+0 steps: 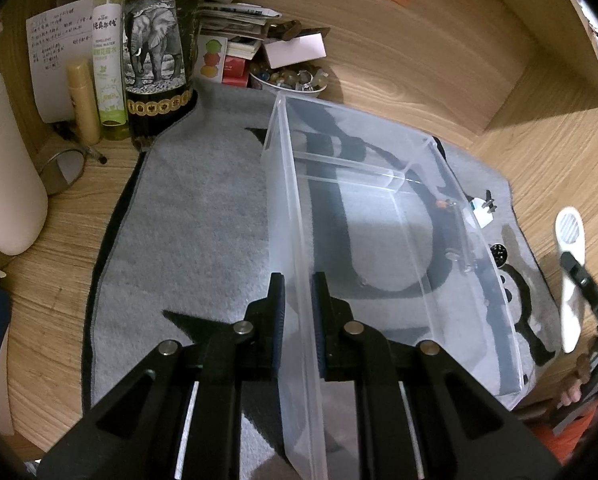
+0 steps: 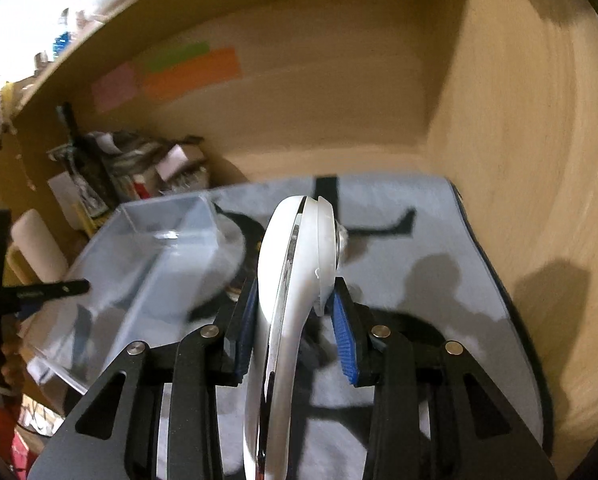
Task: Organize rigid objects
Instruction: 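Grasp the white handheld device with the right tool and lift it, then carry the white device into the clear box and open the right tool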
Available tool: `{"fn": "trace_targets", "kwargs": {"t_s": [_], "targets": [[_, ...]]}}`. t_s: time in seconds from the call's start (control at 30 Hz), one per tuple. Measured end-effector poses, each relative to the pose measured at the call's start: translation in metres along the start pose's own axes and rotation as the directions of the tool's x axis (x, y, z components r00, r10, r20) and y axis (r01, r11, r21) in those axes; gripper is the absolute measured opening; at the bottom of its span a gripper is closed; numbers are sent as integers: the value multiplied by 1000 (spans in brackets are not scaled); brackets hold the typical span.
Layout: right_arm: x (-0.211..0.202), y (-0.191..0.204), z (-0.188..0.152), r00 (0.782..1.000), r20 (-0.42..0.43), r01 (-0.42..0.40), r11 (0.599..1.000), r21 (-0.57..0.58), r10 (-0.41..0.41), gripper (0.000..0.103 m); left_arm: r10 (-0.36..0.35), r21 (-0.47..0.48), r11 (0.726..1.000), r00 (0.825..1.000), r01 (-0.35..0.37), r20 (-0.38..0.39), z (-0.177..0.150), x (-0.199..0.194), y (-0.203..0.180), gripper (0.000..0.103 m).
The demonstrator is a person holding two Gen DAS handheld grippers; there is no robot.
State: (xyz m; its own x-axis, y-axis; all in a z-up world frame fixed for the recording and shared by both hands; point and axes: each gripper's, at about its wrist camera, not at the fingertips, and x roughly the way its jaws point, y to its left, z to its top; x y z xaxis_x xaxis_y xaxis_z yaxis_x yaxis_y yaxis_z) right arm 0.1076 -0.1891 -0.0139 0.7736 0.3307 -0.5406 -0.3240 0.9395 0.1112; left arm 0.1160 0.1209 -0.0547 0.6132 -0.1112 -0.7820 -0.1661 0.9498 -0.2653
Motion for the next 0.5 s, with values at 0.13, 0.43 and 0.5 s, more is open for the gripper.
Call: {"fn": "trace_targets", "kwargs": {"t_s": [0.13, 0.43, 0.5], "targets": [[1, 23, 15, 999, 30, -44, 997, -62, 46, 32, 2, 2, 1000, 1000, -2, -1, 1, 1, 0, 13], [14, 83, 42, 990, 44, -124, 975, -186, 134, 32, 2, 8, 1000, 1000, -2, -1, 0, 0, 1, 12], [21, 96, 46, 988, 31, -145, 968, -206, 154, 32, 3, 8, 1000, 1000, -3, 0, 0, 0, 1, 12]]}}
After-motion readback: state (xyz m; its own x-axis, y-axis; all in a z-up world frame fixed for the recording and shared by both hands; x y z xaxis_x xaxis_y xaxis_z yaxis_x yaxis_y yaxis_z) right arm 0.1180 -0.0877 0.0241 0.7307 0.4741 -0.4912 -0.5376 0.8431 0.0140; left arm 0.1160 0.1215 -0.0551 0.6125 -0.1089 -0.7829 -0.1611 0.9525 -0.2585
